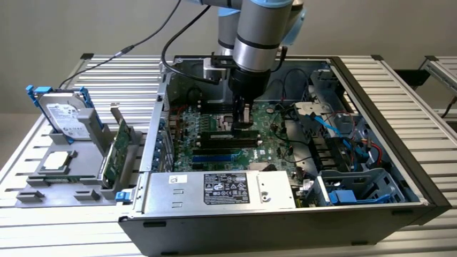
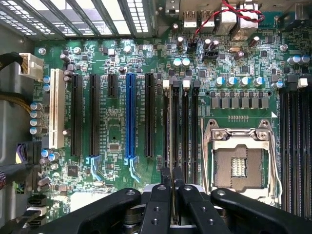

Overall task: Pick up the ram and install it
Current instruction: 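Insert the ram into the slot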

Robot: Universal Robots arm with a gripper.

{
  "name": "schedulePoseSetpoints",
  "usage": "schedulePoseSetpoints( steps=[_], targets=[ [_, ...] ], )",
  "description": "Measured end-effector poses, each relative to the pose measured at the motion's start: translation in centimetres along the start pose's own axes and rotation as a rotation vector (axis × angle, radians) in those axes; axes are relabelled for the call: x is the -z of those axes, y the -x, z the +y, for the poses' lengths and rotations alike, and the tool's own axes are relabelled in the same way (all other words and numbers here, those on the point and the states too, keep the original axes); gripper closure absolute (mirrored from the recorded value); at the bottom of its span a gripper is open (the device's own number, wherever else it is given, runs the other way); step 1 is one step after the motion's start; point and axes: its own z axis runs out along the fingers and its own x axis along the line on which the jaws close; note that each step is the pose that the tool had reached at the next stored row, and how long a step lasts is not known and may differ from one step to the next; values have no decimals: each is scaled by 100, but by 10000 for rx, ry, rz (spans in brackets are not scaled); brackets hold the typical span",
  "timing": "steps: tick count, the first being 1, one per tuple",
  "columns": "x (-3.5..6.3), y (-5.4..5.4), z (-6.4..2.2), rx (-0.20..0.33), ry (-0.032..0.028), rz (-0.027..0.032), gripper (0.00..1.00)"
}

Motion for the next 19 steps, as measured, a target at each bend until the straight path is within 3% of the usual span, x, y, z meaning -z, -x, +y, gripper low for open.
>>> schedulePoseSetpoints(
  steps=[9,19],
  targets=[
    [-40,0,-5,-11,51,47,87],
    [-49,-7,-44,-17,231,71,87]
  ],
)
